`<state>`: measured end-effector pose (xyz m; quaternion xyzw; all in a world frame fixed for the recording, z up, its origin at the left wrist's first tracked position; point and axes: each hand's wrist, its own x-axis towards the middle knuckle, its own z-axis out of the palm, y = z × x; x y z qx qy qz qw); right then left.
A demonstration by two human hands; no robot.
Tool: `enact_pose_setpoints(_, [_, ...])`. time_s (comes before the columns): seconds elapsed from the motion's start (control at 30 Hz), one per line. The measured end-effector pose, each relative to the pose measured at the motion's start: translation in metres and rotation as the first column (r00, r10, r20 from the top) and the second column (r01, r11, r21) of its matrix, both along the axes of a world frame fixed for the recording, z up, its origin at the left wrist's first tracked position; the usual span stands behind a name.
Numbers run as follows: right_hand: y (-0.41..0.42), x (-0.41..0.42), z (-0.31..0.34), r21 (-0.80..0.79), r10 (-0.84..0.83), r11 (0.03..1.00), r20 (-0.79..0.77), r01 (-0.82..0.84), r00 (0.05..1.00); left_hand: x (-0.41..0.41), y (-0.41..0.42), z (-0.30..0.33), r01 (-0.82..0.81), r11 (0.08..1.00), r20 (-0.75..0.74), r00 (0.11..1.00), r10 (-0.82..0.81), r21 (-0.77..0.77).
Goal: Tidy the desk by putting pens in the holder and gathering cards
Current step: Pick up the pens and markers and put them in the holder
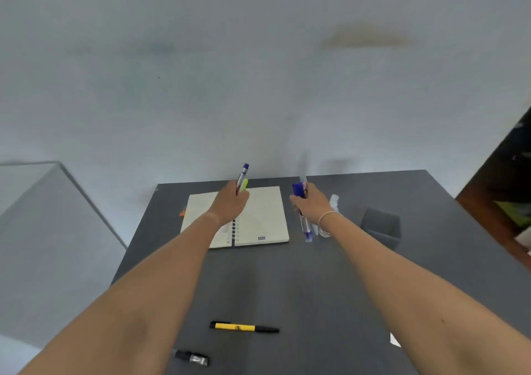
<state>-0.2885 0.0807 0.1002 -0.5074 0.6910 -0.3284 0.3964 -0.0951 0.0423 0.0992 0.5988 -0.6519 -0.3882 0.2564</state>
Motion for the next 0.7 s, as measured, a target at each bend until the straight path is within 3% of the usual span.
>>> enact_pose_setpoints(0.3, [0.031,-0.13,0.04,-0.166,-0.273,0.93,0.282,0.327,0.92,-0.17,0.017,0.041,0.115,0.993,-0.281,0.953,-0.111,-0.002])
enact_pose_setpoints(0.7, [0.057,-0.194,0.003,-0.045,-0.447,0.843,0.493,0.536,0.746,-0.279,0.045,0.013,0.094,0.994,-0.477,0.877,-0.06,0.048])
